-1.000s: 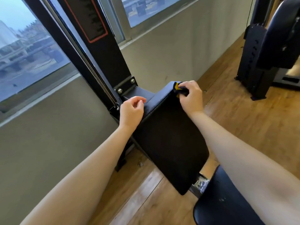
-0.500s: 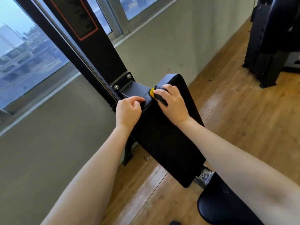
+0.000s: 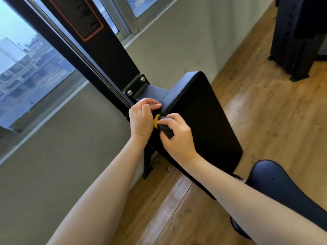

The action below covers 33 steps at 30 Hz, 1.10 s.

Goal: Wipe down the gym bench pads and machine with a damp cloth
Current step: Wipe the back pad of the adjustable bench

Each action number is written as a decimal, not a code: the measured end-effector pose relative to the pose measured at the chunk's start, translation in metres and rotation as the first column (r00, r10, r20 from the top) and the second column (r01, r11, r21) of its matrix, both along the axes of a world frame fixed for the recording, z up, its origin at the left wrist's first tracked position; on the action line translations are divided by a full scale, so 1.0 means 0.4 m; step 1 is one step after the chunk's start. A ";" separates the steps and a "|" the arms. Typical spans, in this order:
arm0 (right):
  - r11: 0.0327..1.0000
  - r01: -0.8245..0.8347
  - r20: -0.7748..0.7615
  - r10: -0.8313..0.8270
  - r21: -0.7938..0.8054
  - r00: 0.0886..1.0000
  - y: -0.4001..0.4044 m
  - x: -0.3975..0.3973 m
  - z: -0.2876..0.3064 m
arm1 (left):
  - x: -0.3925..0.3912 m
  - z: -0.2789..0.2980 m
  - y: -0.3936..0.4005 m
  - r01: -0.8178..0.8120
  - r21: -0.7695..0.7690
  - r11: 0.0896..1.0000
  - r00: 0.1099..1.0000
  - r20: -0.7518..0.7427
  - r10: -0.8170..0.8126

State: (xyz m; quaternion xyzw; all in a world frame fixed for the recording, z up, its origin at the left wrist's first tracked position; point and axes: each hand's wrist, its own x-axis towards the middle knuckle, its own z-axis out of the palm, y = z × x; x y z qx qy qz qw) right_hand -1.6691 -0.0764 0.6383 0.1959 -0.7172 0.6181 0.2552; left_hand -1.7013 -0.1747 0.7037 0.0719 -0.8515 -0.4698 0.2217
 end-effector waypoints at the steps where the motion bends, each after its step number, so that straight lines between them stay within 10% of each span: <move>1: 0.999 -0.032 0.009 0.032 -0.006 0.999 0.003 0.009 0.004 | 0.001 -0.002 -0.002 0.004 0.007 1.000 1.000 0.003 -0.004; 9: 0.947 -0.174 -0.084 0.203 0.272 0.975 0.034 0.014 0.004 | -0.001 -0.005 -0.008 -0.001 0.014 1.000 1.000 -0.001 0.001; 16: 0.944 0.329 0.275 -0.325 0.030 0.905 0.199 -0.265 -0.009 | 0.010 0.000 0.009 -0.015 -0.116 0.993 1.000 0.003 0.015; 20: 0.981 0.174 0.172 -0.159 -0.081 0.972 0.120 -0.138 -0.006 | 0.010 0.001 0.012 -0.015 -0.164 0.986 1.000 -0.013 0.013; 25: 0.972 -0.164 -0.056 0.176 0.169 0.983 0.024 0.055 -0.087 | 0.017 -0.003 0.013 0.006 -0.285 0.959 0.999 -0.030 -0.016; 33: 0.968 0.245 0.227 -0.252 0.058 0.941 0.199 -0.234 -0.053 | 0.018 -0.005 0.017 0.023 -0.379 0.925 0.996 -0.070 -0.053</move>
